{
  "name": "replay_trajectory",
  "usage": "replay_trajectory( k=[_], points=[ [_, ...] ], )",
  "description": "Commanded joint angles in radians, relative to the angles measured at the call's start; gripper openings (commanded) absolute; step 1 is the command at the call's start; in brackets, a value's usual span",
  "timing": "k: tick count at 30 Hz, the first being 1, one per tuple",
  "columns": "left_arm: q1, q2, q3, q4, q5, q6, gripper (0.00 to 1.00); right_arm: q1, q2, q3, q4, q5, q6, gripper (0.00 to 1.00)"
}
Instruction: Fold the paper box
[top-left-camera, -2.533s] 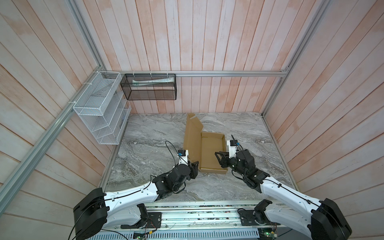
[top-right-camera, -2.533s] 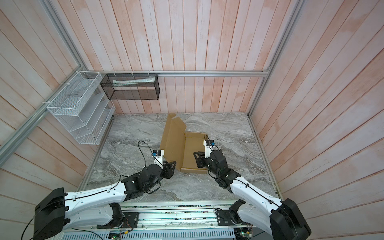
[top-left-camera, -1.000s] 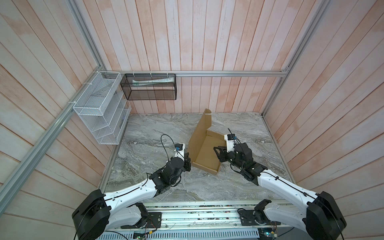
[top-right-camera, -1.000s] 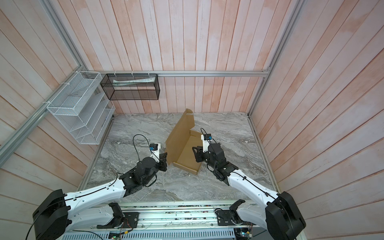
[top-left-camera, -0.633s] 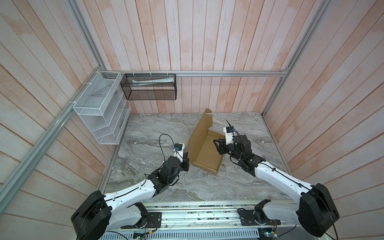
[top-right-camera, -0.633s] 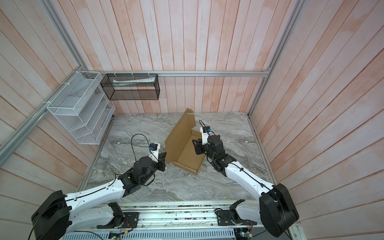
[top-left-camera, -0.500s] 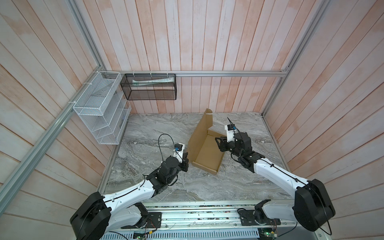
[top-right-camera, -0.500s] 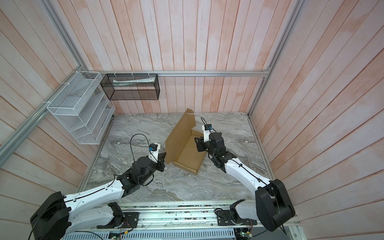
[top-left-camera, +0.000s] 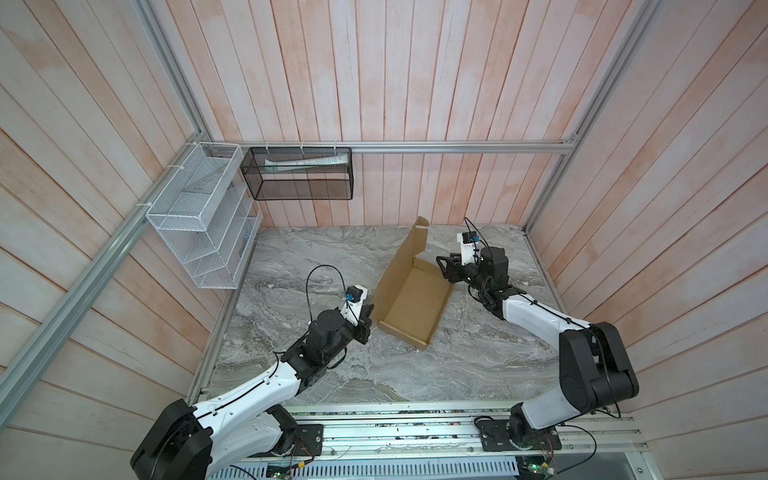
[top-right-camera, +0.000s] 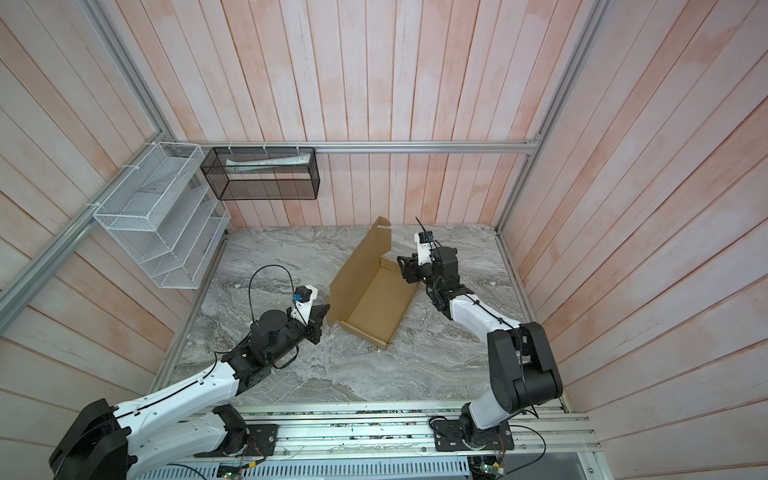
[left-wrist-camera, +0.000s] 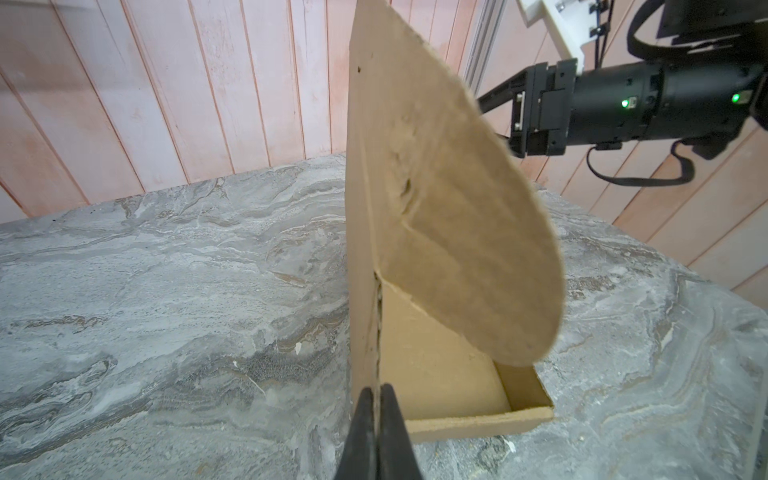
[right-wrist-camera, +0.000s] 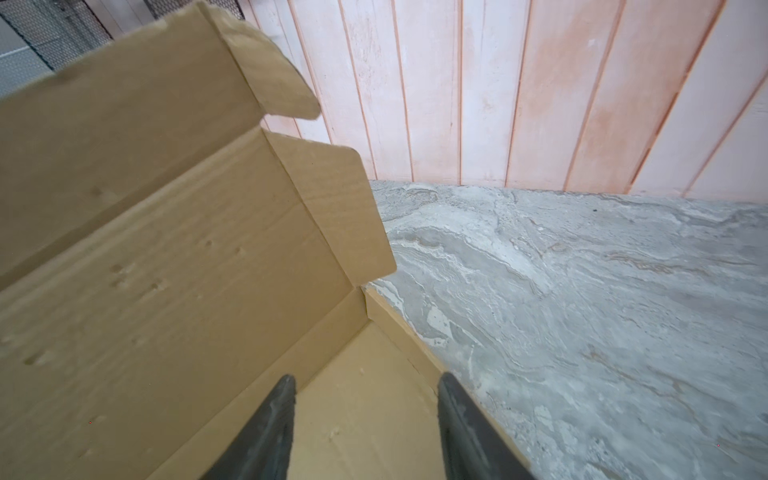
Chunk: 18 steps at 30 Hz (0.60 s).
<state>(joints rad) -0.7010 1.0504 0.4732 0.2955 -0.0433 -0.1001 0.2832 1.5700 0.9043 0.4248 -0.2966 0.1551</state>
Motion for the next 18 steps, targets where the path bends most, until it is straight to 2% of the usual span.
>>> replay_trajectory(
  k=[1, 5, 10, 13, 18],
  points=[
    [0.016, -0.012, 0.023, -0.02, 0.046, 0.029, 0.0, -0.004, 0.04, 0.026, 0.126, -0.064, -0.079, 0.57],
    [0.018, -0.006, 0.042, -0.036, 0.06, 0.03, 0.0, -0.026, 0.131, 0.085, 0.155, -0.125, -0.121, 0.57],
    [0.018, -0.019, 0.061, -0.073, 0.087, 0.038, 0.0, -0.074, 0.273, 0.205, 0.175, -0.291, -0.101, 0.57],
    [0.018, -0.024, 0.064, -0.092, 0.091, 0.044, 0.0, -0.085, 0.329, 0.256, 0.183, -0.32, -0.095, 0.57],
    [0.018, -0.021, 0.076, -0.114, 0.092, 0.056, 0.0, -0.086, 0.388, 0.337, 0.12, -0.342, -0.153, 0.57]
  ],
)
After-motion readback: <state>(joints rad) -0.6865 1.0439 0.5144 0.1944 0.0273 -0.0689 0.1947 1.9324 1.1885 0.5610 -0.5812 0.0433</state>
